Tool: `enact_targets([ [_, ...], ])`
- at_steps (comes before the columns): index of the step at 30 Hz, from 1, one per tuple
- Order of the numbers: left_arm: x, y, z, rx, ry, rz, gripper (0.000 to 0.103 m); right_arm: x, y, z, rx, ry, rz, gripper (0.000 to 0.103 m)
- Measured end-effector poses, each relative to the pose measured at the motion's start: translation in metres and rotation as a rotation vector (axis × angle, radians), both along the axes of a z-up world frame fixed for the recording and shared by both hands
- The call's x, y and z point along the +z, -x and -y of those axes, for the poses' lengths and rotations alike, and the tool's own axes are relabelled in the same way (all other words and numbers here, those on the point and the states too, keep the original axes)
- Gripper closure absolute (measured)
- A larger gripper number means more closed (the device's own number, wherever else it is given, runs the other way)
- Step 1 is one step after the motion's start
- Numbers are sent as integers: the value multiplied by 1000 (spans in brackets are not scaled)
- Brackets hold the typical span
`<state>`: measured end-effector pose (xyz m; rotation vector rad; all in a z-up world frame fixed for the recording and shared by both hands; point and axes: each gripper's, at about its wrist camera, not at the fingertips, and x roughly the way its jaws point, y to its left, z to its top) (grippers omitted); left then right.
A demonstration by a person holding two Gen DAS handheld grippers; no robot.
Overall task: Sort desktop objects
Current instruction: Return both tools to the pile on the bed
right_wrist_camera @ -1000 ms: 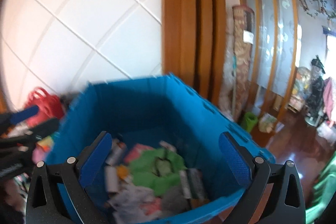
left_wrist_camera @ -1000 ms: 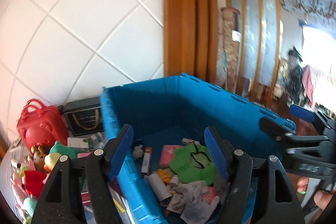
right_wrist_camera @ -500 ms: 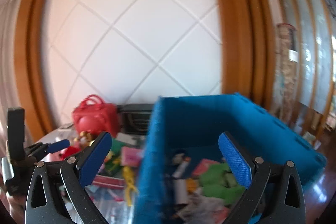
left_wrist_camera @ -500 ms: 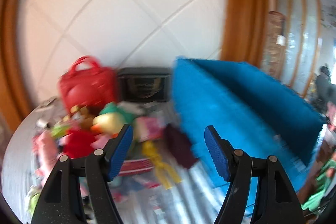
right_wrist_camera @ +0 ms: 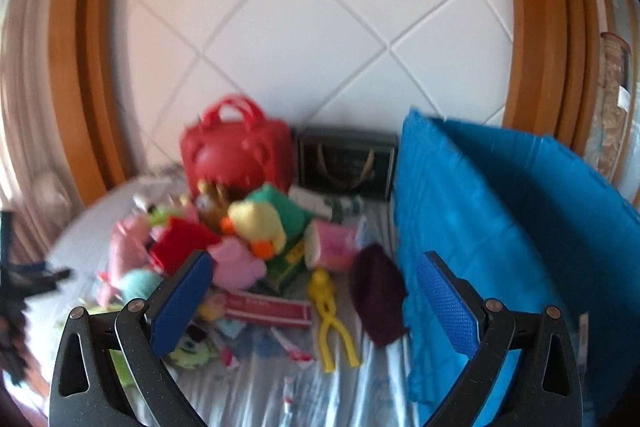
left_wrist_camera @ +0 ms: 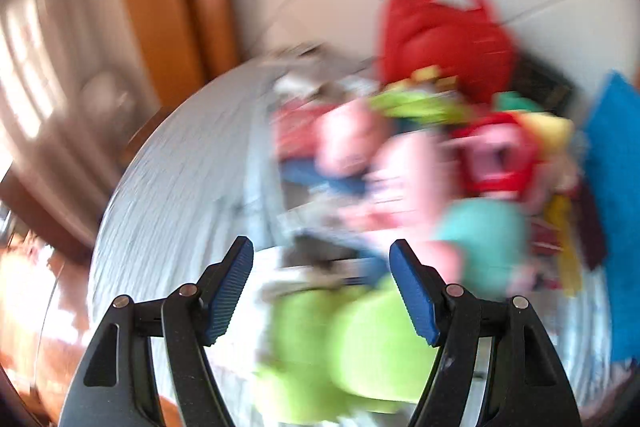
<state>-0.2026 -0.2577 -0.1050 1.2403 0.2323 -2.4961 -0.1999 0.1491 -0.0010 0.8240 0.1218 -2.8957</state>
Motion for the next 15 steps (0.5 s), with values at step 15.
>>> enact_targets([
  [15,-125,36,84,16,-364,334,65,-136,66,6,-91,-4,403,0],
])
